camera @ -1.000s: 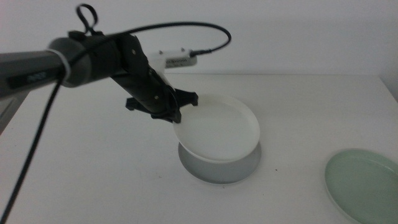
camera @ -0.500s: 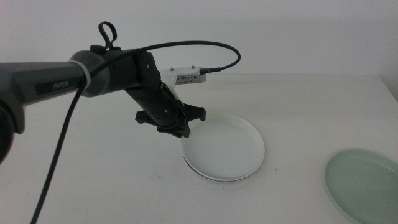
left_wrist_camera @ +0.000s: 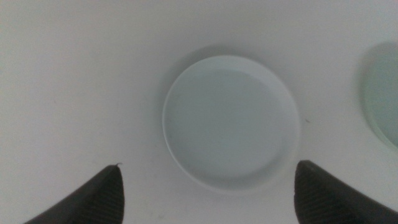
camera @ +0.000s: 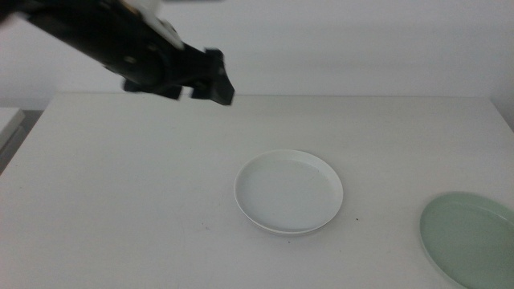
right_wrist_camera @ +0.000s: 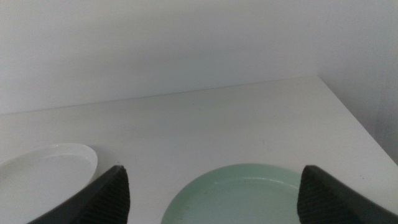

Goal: Stack the three bowls on top of each other.

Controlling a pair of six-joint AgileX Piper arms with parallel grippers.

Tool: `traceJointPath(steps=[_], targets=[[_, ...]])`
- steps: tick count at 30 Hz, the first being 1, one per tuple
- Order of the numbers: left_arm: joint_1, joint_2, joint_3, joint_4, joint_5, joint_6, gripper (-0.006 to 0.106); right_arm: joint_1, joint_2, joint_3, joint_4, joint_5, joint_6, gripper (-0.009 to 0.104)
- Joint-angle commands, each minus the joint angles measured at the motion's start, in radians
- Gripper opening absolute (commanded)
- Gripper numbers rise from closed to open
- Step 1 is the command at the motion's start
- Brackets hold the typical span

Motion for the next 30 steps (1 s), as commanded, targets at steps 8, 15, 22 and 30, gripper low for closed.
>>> traceJointPath(steps=[8, 15, 22, 30], targets=[[0.002, -0.493, 0.252, -0.045, -0.01, 0.133, 0.094, -0.005, -0.004, 0.004, -0.011, -0.009, -0.006, 0.092], [0.002, -0.798, 0.42, -0.051, -0.022, 0.165, 0.094, -0.005, -0.004, 0.004, -0.011, -0.009, -0.006, 0.092], [0.002, -0.901, 0.44, -0.056, 0.017, 0.124, 0.094, -0.005, -0.004, 0.004, -0.011, -0.009, -0.006, 0.092], [0.002, -0.904, 0.44, -0.056, -0.005, 0.124, 0.094, -0.005, -0.004, 0.004, -0.011, -0.009, -0.006, 0.092]])
